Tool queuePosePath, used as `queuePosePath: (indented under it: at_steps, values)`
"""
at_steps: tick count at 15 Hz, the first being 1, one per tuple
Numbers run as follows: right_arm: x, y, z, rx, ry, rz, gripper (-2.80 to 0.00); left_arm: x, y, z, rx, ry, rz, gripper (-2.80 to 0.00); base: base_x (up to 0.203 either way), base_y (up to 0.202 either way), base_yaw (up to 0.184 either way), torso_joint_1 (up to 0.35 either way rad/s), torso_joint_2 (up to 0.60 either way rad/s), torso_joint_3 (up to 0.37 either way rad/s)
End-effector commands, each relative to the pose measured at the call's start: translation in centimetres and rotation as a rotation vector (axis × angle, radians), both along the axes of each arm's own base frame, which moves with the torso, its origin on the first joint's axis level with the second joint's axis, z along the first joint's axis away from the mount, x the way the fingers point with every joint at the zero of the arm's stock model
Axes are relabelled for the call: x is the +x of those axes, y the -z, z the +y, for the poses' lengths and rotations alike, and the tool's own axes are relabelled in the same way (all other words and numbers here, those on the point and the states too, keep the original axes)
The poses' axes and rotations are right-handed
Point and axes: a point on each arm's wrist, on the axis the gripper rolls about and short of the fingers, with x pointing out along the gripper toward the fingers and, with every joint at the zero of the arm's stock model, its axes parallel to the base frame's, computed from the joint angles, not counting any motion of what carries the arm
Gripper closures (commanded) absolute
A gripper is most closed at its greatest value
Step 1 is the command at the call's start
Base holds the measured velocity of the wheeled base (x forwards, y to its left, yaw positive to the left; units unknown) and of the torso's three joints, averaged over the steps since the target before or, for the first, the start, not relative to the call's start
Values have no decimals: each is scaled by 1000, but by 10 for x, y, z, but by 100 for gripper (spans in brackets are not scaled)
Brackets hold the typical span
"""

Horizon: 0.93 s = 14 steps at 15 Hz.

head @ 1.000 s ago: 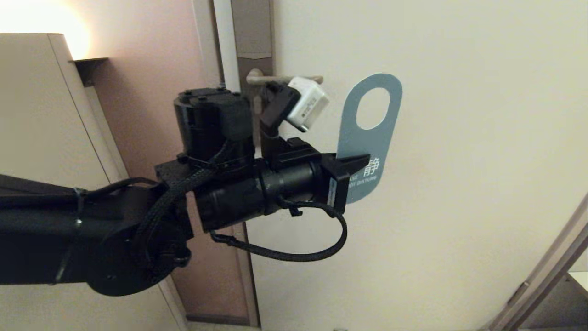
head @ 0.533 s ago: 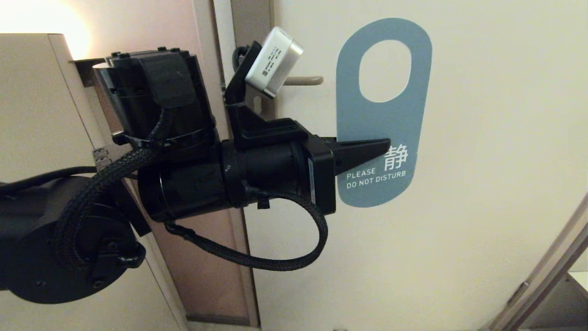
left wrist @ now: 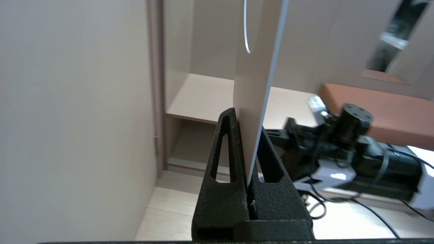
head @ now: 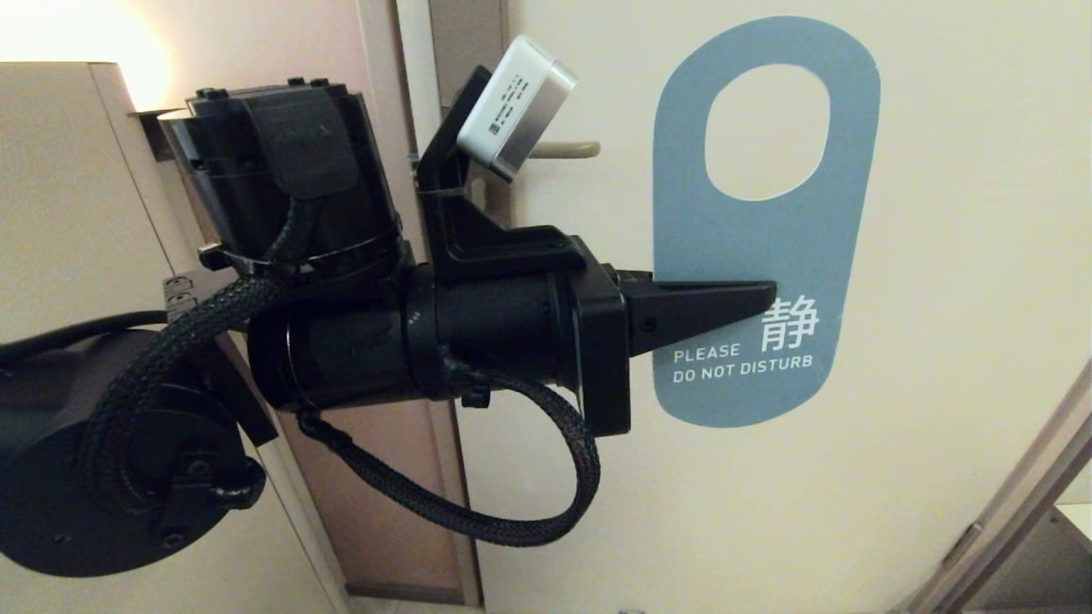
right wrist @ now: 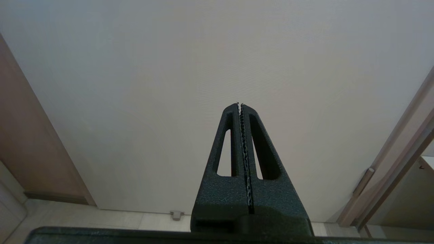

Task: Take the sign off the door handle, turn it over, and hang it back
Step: Hand it to the other hand

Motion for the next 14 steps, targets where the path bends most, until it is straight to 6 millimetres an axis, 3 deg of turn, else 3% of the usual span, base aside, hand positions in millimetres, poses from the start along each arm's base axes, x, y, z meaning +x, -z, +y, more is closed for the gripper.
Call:
queuePosePath:
  at_steps: [1, 14]
  values:
    - [0, 0, 0, 0, 0, 0, 0, 1, 4, -2, 8, 9, 7, 0, 0, 0, 0, 0, 0, 0]
    - [0, 0, 0, -15, -3, 2, 0, -3, 17, -1, 41, 12, 31, 0, 0, 0, 0, 0, 0, 0]
